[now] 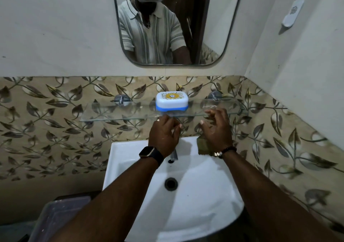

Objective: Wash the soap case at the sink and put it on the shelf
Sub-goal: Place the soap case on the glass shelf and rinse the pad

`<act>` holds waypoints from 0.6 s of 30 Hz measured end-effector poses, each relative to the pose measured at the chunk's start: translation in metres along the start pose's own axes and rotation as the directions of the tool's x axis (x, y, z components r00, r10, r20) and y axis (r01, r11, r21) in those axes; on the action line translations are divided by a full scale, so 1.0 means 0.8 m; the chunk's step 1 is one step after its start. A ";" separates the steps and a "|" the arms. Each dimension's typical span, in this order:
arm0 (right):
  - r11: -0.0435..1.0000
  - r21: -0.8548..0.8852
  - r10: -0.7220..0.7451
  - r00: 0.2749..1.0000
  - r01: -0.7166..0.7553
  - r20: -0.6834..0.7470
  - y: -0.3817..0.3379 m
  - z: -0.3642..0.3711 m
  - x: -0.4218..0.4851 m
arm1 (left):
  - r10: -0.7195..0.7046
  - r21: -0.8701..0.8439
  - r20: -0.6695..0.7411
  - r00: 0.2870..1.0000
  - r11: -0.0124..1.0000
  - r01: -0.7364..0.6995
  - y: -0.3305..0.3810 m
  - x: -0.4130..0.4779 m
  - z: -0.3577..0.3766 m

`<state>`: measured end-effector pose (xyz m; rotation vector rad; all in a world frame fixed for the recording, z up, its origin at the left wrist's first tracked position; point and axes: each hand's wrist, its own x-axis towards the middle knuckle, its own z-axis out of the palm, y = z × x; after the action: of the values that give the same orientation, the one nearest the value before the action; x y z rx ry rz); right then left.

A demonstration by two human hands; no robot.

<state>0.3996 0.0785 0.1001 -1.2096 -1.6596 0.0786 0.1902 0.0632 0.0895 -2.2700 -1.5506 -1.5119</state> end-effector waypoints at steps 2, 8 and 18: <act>0.998 -0.058 0.002 0.999 -0.004 -0.035 0.014 -0.009 -0.021 | -0.001 -0.027 0.069 0.998 1.000 0.003 0.008 -0.009 0.016; 0.977 -0.151 0.161 0.986 -0.151 0.051 0.061 -0.028 -0.057 | -0.053 -0.087 0.334 0.941 0.992 0.087 0.030 -0.030 0.076; 0.917 -0.268 0.354 0.914 -0.297 0.198 0.125 -0.028 -0.079 | -0.121 0.047 0.637 0.761 0.992 0.119 0.042 -0.046 0.169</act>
<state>0.4794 0.0704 0.0106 -1.7109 -1.6912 0.2566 0.3063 0.0847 0.0074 -2.9237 -1.8443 -0.7414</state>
